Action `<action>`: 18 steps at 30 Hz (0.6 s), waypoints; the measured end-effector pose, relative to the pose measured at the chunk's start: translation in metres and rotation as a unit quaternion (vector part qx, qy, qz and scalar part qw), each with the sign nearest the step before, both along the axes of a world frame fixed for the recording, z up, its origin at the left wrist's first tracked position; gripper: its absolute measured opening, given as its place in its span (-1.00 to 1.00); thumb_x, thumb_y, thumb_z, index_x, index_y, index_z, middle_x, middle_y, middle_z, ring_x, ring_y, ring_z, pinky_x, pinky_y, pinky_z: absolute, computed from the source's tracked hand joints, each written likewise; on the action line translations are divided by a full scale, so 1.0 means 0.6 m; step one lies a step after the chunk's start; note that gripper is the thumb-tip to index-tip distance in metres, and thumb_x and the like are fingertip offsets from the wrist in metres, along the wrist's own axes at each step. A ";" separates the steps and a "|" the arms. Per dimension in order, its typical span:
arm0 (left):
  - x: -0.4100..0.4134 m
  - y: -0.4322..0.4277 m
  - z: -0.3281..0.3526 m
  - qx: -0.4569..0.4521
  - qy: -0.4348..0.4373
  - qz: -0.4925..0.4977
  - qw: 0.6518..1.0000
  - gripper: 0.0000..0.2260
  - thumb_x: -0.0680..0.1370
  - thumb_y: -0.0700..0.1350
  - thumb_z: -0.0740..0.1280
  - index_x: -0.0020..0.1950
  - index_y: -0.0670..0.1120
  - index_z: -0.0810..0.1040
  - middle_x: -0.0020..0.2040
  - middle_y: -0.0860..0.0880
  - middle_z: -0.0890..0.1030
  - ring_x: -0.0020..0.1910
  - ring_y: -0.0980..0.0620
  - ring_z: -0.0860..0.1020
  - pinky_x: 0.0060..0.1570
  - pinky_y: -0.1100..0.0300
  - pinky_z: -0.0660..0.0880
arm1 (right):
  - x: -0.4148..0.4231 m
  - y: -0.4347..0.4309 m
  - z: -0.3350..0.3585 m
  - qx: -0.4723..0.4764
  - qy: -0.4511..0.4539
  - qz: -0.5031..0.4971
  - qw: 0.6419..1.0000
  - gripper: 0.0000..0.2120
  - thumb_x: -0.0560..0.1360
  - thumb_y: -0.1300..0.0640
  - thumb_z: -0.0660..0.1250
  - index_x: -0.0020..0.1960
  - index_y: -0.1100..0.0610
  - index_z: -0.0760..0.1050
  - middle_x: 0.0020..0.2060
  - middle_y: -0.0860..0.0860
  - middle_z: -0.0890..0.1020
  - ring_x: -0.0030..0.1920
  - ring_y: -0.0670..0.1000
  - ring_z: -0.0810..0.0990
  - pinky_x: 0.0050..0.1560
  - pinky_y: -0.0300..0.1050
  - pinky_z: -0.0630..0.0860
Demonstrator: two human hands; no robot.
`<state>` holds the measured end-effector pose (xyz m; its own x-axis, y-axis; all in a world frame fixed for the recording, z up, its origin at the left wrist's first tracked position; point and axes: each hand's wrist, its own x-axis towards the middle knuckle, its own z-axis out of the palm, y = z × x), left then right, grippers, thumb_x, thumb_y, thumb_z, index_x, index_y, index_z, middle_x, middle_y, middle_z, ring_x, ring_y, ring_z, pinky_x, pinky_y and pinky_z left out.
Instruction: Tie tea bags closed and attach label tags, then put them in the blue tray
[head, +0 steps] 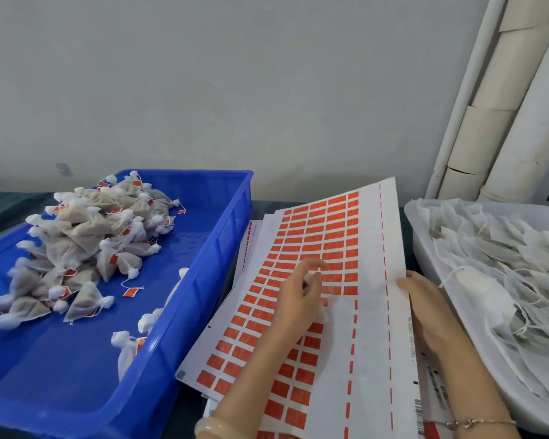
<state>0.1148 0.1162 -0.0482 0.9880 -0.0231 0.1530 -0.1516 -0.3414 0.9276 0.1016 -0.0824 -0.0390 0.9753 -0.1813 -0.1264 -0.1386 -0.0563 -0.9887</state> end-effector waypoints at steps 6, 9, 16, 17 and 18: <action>-0.004 0.002 -0.011 0.173 -0.049 -0.072 0.981 -0.77 0.59 0.05 0.26 0.25 0.19 0.51 0.21 0.23 0.55 -0.06 0.26 0.56 -0.07 0.34 0.57 | 0.005 -0.009 -0.003 0.104 0.060 -0.022 0.992 -0.76 0.57 0.15 0.17 0.00 0.30 0.52 0.01 0.31 0.62 -0.13 0.22 0.66 -0.08 0.04 0.53; -0.010 -0.004 -0.021 0.207 -0.036 -0.082 0.974 -0.65 0.53 0.17 0.31 0.31 0.23 0.45 0.26 0.24 0.52 -0.04 0.23 0.56 -0.10 0.36 0.55 | 0.000 -0.004 -0.001 0.131 0.079 0.072 0.986 -0.73 0.53 0.02 0.33 0.17 0.12 0.55 0.02 0.15 0.69 0.00 0.18 0.68 0.03 0.13 0.55; -0.015 -0.016 -0.028 0.209 -0.040 -0.065 0.975 -0.68 0.51 0.16 0.34 0.26 0.24 0.48 0.28 0.23 0.51 0.05 0.18 0.55 0.05 0.29 0.55 | -0.004 0.014 -0.003 0.034 0.103 0.093 0.990 -0.67 0.52 0.38 0.30 0.21 0.10 0.49 0.07 0.16 0.65 0.07 0.27 0.62 0.19 0.33 0.47; -0.014 -0.015 -0.025 0.210 -0.049 -0.060 0.975 -0.69 0.52 0.14 0.34 0.27 0.23 0.49 0.28 0.22 0.52 0.06 0.19 0.55 0.05 0.29 0.55 | -0.004 0.009 -0.001 0.036 0.108 0.090 0.989 -0.66 0.51 0.43 0.27 0.22 0.15 0.49 0.07 0.19 0.65 0.08 0.28 0.61 0.20 0.32 0.46; -0.012 -0.014 -0.021 0.213 -0.059 -0.052 0.974 -0.71 0.54 0.12 0.33 0.26 0.21 0.50 0.27 0.22 0.53 0.06 0.20 0.55 0.05 0.30 0.55 | -0.004 0.002 0.000 0.031 0.113 0.083 0.990 -0.66 0.50 0.45 0.25 0.22 0.19 0.50 0.06 0.20 0.65 0.07 0.28 0.61 0.18 0.29 0.48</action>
